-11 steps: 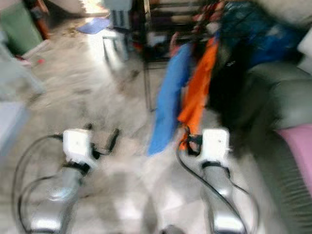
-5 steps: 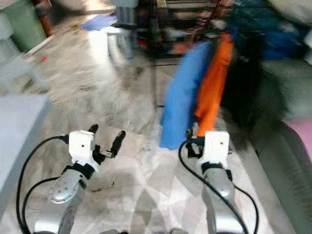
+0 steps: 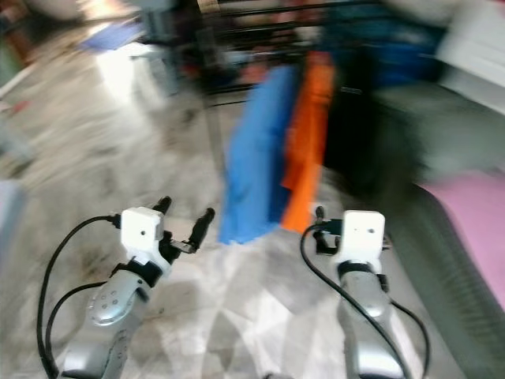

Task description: Hang hanger

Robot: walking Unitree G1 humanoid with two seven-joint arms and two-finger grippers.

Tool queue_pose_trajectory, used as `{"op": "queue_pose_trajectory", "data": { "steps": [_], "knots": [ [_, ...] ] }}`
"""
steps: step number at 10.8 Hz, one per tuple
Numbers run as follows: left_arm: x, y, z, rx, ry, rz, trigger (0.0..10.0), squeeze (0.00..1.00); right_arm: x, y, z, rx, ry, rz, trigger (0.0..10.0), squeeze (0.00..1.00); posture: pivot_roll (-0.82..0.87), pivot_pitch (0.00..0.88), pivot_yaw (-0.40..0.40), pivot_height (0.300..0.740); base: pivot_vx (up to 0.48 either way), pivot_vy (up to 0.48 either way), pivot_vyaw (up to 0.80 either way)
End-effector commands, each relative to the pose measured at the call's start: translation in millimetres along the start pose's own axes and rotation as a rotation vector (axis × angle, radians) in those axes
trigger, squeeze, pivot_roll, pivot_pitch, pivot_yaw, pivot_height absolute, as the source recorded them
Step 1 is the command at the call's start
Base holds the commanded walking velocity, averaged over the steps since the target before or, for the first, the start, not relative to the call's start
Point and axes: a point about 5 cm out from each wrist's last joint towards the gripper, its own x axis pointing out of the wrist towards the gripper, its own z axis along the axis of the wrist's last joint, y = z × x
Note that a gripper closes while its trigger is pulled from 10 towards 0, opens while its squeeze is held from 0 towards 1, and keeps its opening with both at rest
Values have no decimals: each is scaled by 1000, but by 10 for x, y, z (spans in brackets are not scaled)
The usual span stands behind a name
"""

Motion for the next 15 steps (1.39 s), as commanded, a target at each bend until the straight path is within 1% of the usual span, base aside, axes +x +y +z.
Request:
{"op": "queue_pose_trajectory", "data": {
  "steps": [1,6,7,10,11,12,14,15],
  "knots": [
    [27,-44,39,-5,-13,-27,10000,0,-18,-84,-46,-20,21,-37,10000,0,-96,145,18,740,480,0,-731],
    [60,-58,21,-17,-7,-32,10000,0,19,-56,-25,-31,12,-37,10000,0,-106,140,16,740,480,0,-771],
    [65,-69,24,-16,-9,-37,10000,0,21,-46,-23,-31,10,-35,10000,0,-108,139,16,740,480,0,-413],
    [71,-76,17,-20,-6,-39,10000,0,33,-67,-11,-42,5,-30,10000,0,-112,141,19,740,480,0,0],
    [70,-77,5,-34,5,-37,10000,0,32,-45,1,-38,0,17,10000,0,-112,143,19,740,458,0,0],
    [67,-75,3,-34,6,-35,10000,0,31,-35,16,-70,-8,32,10000,0,-112,144,20,740,439,0,756],
    [52,-76,-2,-26,4,-29,10000,0,26,-8,-5,-54,2,40,10000,0,-109,148,19,740,416,122,756],
    [46,-74,1,-20,7,-28,10000,0,23,5,-1,-91,-8,51,10000,0,-107,151,19,740,0,0,700]
  ]
}}
